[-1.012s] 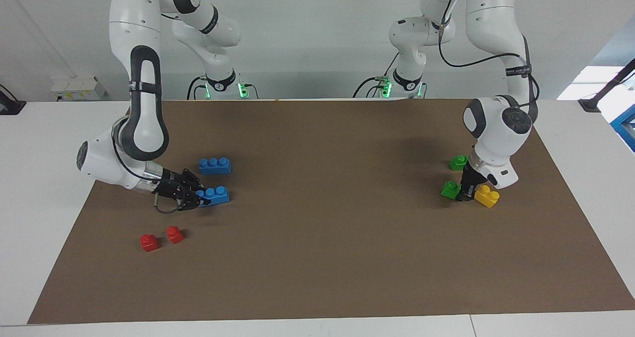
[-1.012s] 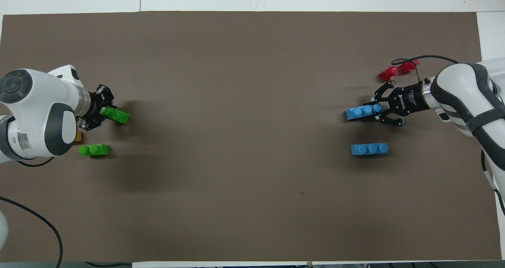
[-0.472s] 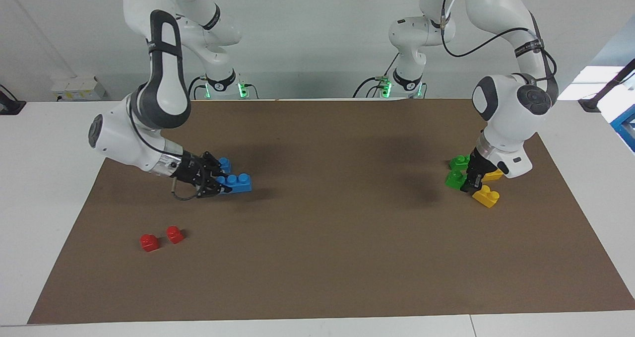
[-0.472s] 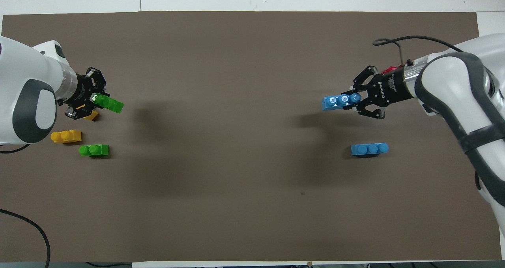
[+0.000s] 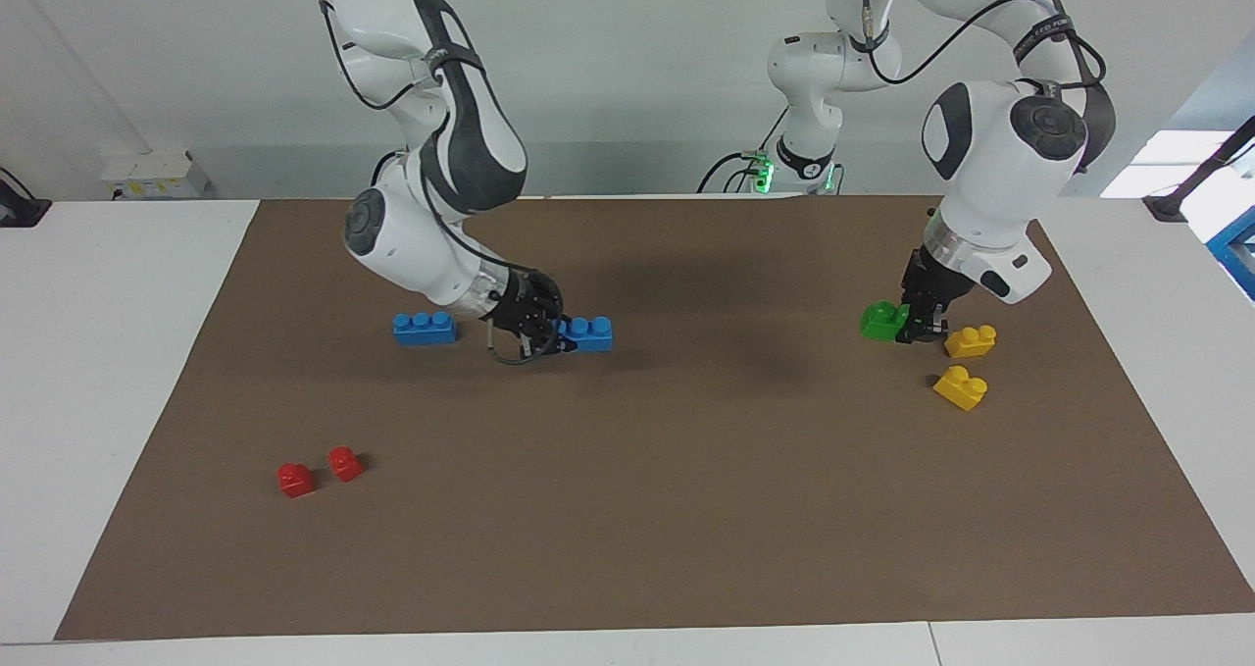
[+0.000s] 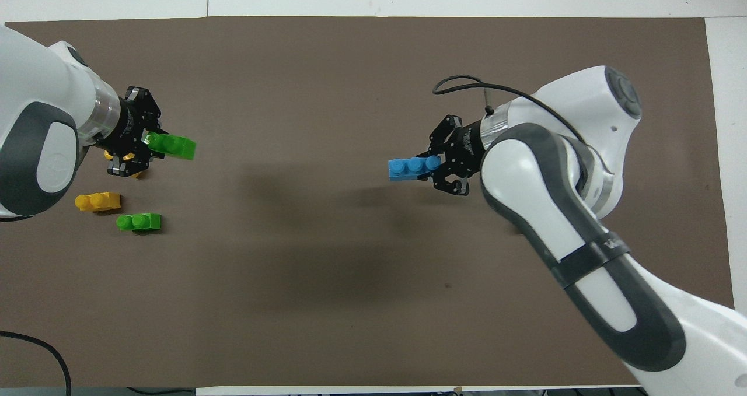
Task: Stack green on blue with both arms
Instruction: 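Lift the green brick with the left gripper while the right gripper carries blue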
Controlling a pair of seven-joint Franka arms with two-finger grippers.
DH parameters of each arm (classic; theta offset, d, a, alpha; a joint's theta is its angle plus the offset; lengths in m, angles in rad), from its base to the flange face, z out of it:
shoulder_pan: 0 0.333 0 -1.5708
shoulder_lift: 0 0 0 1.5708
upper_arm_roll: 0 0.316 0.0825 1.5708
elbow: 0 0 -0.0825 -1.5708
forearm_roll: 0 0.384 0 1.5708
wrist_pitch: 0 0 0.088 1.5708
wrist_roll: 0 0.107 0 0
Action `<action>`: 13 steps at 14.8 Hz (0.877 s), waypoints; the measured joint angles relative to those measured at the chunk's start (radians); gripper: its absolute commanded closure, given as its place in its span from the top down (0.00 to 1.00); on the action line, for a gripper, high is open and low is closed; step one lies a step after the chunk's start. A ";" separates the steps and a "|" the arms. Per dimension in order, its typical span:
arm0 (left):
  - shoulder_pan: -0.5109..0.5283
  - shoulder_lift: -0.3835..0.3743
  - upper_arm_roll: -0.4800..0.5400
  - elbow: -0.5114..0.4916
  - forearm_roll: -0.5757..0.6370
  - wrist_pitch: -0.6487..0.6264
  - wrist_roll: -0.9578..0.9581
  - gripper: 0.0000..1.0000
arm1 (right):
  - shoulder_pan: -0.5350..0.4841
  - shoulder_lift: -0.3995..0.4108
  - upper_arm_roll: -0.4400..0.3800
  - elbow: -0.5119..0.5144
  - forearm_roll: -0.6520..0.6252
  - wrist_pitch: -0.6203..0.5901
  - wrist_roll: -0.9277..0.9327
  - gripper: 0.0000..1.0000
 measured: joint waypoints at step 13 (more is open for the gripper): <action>-0.242 -0.018 -0.008 -0.029 0.000 0.041 -0.452 0.00 | 0.221 0.074 -0.001 -0.102 0.214 0.343 -0.012 0.00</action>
